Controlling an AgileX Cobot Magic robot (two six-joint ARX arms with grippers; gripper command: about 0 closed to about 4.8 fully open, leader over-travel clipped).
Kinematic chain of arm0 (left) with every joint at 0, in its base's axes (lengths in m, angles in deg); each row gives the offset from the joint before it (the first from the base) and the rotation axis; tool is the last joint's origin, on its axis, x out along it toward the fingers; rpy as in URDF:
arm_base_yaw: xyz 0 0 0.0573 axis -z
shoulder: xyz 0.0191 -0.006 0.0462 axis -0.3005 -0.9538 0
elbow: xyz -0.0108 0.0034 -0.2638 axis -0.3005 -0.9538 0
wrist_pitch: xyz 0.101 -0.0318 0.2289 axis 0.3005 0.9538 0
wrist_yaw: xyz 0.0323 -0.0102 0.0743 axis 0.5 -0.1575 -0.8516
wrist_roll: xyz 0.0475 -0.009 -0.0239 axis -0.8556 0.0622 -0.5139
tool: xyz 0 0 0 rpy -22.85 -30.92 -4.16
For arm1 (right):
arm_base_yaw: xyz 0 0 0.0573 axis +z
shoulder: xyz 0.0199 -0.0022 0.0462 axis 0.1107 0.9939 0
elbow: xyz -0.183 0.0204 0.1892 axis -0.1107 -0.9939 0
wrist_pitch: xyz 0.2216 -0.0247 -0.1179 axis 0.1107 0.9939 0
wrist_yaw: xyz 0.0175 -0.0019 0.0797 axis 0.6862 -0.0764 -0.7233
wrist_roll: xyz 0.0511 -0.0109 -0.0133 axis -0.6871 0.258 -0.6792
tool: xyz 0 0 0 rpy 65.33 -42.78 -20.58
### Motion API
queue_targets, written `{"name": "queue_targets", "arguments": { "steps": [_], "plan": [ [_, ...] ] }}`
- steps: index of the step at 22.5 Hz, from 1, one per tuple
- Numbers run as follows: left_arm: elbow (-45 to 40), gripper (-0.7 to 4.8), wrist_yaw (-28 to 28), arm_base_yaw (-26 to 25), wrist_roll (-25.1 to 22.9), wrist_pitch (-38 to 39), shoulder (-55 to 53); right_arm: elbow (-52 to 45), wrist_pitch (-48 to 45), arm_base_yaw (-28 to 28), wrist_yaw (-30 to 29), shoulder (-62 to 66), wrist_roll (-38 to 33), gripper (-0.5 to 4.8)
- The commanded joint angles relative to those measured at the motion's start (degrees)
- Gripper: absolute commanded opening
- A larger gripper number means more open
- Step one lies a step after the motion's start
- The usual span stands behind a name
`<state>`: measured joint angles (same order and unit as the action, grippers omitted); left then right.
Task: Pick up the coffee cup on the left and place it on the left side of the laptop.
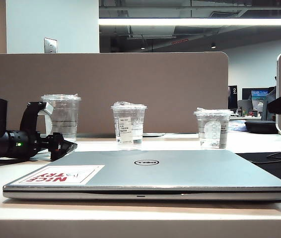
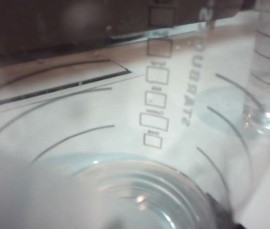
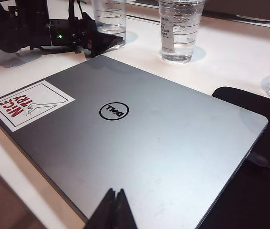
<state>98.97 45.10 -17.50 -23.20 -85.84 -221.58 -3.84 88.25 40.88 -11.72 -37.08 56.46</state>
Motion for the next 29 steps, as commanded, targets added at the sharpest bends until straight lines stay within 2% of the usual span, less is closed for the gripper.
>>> {"name": "queue_targets", "arguments": {
  "steps": [1,12,14,17,20,22,24,29],
  "plan": [
    [0.9,4.79,0.2,0.0,-1.3,4.8,-0.7,-0.2,-1.0,0.1,0.1,0.0,0.0,-0.04],
    [1.5,4.79,-1.5,0.0,-1.3,4.7,-1.0,-0.2,-1.0,0.1,0.1,0.0,0.0,-0.04],
    [1.5,4.31,-1.5,0.0,-1.3,4.7,-1.0,-0.2,-1.0,0.1,0.1,0.0,0.0,-0.04],
    [1.5,3.89,-1.5,0.0,-1.2,4.7,-1.0,-0.2,-1.0,0.1,0.1,0.0,0.0,-0.05],
    [1.5,3.88,-1.5,0.0,-1.0,4.7,-0.9,-0.2,-1.0,0.1,0.1,0.0,0.0,-0.04],
    [1.5,3.33,-1.5,0.0,-0.8,4.7,-0.9,-0.2,-1.0,0.1,0.1,0.0,0.0,-0.04],
    [1.5,3.05,-1.5,0.0,-0.8,4.7,-0.9,-0.2,-1.0,0.1,0.1,0.0,0.0,-0.04],
    [1.5,3.03,-1.4,0.0,0.1,4.3,-0.9,-0.2,-1.0,0.1,0.1,0.0,0.0,-0.04]
  ]
}}
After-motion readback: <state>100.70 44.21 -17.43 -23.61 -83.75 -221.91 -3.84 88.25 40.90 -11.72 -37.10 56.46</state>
